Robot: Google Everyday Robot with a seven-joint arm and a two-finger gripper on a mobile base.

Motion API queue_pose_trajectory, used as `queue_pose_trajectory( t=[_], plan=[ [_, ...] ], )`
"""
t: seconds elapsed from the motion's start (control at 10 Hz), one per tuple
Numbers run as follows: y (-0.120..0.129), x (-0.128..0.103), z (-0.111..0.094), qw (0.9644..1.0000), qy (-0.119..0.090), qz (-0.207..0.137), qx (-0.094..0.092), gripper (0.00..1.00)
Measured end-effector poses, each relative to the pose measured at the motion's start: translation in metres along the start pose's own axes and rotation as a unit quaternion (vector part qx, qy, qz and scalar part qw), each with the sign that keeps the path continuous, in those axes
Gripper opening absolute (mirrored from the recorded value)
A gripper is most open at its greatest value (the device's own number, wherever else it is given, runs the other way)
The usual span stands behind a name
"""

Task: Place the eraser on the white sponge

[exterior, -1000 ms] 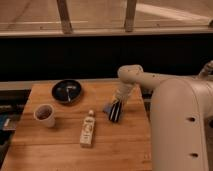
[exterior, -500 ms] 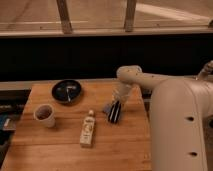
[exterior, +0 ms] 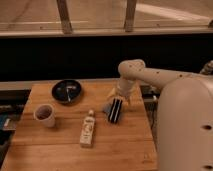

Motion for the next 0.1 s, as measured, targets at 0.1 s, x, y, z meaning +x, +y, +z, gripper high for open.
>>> queue_pose_trajectory(
  t=[0.1],
  plan=[
    [-0.007, -0.0018, -0.0261, 0.9996, -0.027, 0.006, 0.006, 0.75]
  ],
)
